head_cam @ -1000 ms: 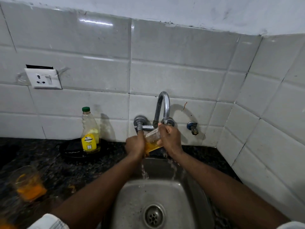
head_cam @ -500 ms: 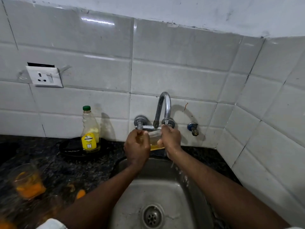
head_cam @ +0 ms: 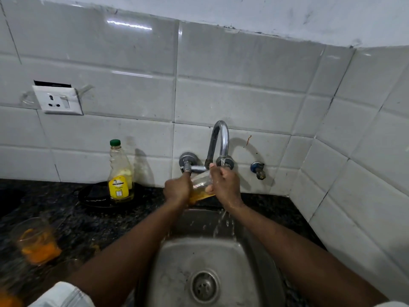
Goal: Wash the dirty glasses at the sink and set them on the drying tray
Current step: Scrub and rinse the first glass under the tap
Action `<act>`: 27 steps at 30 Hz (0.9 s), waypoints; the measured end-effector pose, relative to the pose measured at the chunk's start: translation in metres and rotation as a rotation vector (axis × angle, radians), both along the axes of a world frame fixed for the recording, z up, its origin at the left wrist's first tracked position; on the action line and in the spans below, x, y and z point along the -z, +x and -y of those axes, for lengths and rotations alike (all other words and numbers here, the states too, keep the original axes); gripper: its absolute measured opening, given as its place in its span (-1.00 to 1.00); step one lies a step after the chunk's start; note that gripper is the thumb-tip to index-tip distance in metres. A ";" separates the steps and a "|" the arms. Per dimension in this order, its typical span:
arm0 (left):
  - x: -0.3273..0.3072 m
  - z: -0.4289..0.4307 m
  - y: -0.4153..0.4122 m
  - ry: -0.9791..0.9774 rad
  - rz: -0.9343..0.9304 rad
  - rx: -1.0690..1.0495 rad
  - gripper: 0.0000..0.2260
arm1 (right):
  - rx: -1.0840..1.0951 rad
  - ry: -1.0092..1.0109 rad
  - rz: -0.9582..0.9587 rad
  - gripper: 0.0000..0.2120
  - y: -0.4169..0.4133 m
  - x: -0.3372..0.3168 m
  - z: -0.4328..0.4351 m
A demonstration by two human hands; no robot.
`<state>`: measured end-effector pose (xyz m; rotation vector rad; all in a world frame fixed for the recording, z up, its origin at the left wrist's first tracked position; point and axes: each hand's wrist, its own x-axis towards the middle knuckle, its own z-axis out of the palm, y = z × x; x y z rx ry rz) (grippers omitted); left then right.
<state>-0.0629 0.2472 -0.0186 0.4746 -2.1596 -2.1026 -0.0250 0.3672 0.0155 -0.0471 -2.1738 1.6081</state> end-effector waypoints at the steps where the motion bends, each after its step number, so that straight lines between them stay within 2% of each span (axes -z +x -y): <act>1: -0.005 0.000 0.001 0.101 0.177 0.077 -0.67 | -0.001 0.049 -0.024 -0.62 0.000 0.000 -0.001; 2: -0.007 -0.002 0.006 0.145 0.227 0.100 -0.70 | -0.002 0.078 -0.022 -0.61 -0.001 0.000 -0.002; 3: -0.007 -0.007 0.011 0.123 0.162 0.043 -0.72 | 0.006 0.079 -0.002 -0.62 -0.003 0.000 -0.002; 5: 0.000 -0.014 0.023 -0.029 -0.230 -0.175 -0.77 | 0.057 0.005 0.050 -0.63 -0.009 -0.001 -0.001; 6: 0.003 -0.014 0.030 -0.095 -0.417 -0.216 -0.79 | 0.080 -0.044 0.076 -0.62 -0.009 -0.001 0.000; 7: 0.005 -0.014 0.033 -0.139 -0.512 -0.210 -0.79 | 0.085 -0.072 0.087 -0.61 -0.010 -0.002 0.000; 8: 0.005 -0.013 0.028 -0.125 -0.493 -0.176 -0.78 | 0.068 -0.061 0.076 -0.60 -0.009 -0.002 -0.001; 11: -0.005 -0.006 0.009 -0.003 -0.011 -0.064 -0.63 | -0.008 0.081 -0.010 -0.67 -0.003 -0.002 0.000; 12: -0.011 -0.004 0.010 0.016 0.114 -0.017 -0.60 | 0.004 0.125 -0.028 -0.67 -0.003 -0.001 -0.001; 13: -0.014 -0.004 0.011 0.020 0.143 0.012 -0.59 | 0.025 0.146 -0.040 -0.65 -0.002 -0.001 -0.001; 14: -0.014 -0.005 0.014 -0.007 0.077 0.004 -0.60 | 0.055 0.130 -0.031 -0.63 -0.003 -0.001 0.001; 17: 0.001 -0.004 0.026 -0.220 -0.494 -0.105 -0.80 | 0.137 -0.132 0.134 -0.68 -0.008 -0.005 0.004; 18: 0.002 -0.004 0.029 -0.291 -0.600 -0.087 -0.85 | 0.141 -0.215 0.188 -0.72 -0.006 -0.007 0.004; 19: 0.001 -0.002 0.026 -0.317 -0.596 -0.065 -0.83 | 0.134 -0.240 0.200 -0.76 -0.004 -0.009 0.004; 20: -0.001 -0.001 0.020 -0.289 -0.494 -0.039 -0.77 | 0.125 -0.200 0.172 -0.77 -0.001 -0.008 0.003; 21: -0.007 0.001 0.013 -0.223 -0.297 0.007 -0.69 | 0.109 -0.125 0.120 -0.75 0.000 -0.006 0.002; 23: -0.018 0.004 0.010 -0.015 0.131 0.134 -0.66 | 0.059 0.044 0.038 -0.70 0.004 -0.002 0.002; 24: -0.018 0.002 0.011 0.058 0.192 0.138 -0.66 | 0.045 0.081 0.033 -0.70 0.002 -0.001 0.002; 25: -0.014 0.000 0.013 0.057 0.148 0.093 -0.66 | 0.062 0.074 0.042 -0.69 -0.001 0.000 0.002; 27: 0.001 -0.006 0.019 -0.095 -0.215 -0.084 -0.73 | 0.143 -0.049 0.130 -0.69 -0.009 0.000 0.001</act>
